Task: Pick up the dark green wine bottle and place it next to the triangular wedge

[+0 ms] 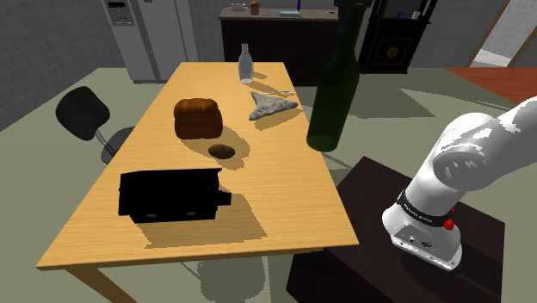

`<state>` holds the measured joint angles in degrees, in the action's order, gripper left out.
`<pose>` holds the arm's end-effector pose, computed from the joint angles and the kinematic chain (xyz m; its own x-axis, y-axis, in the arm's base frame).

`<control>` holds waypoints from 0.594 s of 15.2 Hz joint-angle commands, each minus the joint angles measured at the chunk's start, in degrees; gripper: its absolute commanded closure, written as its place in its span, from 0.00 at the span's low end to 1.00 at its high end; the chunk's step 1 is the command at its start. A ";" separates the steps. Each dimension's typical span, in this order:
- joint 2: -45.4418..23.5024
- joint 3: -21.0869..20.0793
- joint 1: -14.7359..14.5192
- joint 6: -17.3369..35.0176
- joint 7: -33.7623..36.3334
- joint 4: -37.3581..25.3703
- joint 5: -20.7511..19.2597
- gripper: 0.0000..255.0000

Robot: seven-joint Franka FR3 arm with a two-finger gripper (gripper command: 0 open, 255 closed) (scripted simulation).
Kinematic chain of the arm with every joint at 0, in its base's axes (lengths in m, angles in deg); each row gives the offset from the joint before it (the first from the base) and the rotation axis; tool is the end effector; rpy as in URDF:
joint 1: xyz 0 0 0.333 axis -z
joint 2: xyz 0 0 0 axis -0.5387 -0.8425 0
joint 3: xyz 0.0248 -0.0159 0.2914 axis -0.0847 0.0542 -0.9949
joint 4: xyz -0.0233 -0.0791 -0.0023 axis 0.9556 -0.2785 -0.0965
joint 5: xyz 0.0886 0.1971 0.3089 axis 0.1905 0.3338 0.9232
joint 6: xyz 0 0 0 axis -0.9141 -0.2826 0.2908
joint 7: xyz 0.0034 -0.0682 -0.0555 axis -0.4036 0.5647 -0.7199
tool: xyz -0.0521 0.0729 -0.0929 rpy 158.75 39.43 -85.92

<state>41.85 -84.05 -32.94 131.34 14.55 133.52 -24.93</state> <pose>0.3042 0.1077 0.6673 0.9992 -0.0391 -0.0044 -0.0393 -0.9975 -0.0579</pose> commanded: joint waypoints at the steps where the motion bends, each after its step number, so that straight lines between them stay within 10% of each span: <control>1: -1.05 0.00 0.07 -1.46 0.26 -2.52 -0.08 1.00; 9: -5.15 0.06 0.30 -7.39 1.17 -12.57 -0.43 1.00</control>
<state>37.37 -84.06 -32.69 124.68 15.69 122.36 -25.27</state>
